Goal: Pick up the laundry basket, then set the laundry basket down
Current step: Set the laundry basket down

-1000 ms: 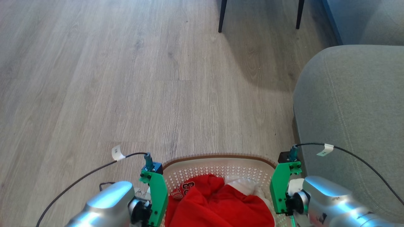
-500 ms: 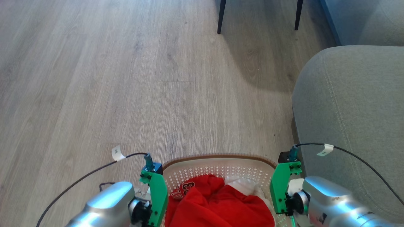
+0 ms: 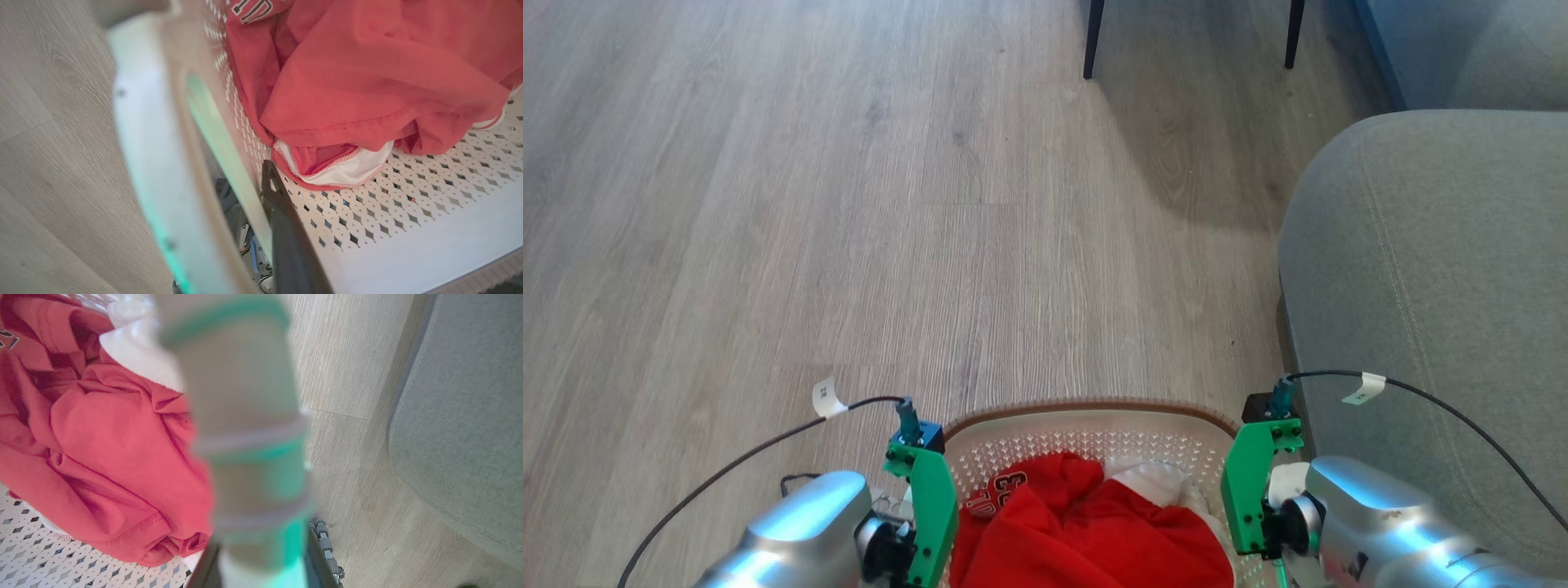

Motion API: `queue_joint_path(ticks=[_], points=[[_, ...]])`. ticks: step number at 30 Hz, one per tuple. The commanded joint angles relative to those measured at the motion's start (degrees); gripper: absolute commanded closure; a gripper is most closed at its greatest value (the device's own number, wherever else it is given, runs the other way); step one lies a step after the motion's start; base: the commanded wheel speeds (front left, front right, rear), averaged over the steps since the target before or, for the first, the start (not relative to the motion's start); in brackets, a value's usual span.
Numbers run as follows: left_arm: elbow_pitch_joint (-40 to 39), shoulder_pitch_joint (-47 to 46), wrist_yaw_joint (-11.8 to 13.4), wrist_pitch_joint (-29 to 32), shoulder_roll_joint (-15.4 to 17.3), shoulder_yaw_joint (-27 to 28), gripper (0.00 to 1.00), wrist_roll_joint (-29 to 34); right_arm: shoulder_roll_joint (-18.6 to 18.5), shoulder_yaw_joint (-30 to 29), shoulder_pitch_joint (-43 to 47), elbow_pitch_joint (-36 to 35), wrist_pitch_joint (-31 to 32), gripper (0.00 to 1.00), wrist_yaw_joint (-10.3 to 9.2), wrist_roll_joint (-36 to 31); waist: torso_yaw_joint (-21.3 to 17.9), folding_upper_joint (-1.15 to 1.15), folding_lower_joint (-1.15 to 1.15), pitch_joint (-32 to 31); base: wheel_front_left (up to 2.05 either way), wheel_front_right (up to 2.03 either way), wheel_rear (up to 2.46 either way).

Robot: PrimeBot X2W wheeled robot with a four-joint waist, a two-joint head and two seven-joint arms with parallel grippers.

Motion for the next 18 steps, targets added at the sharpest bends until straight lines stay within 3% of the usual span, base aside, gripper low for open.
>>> queue_joint_path(ticks=[1,8,18], points=[[-1.99,-2.73,-1.03,-0.52,-1.54,0.66,1.0,0.75,1.79,0.77,-1.28,-2.79,-0.83,1.0,1.42,-0.21,-0.02,0.0,0.0,0.34,0.0,0.0,0.0],[-1.24,-3.73,-1.03,-2.34,-1.79,0.66,1.0,1.09,1.33,0.78,-1.99,-3.31,-2.46,1.0,1.42,-0.61,-0.38,0.0,0.0,3.47,0.0,0.0,0.0],[0.9,-8.24,-1.03,-9.15,-3.39,0.66,1.0,3.31,-0.24,0.79,-6.3,-3.72,-8.53,1.0,1.42,-2.21,-0.24,0.0,0.0,14.51,0.0,0.0,0.0]])
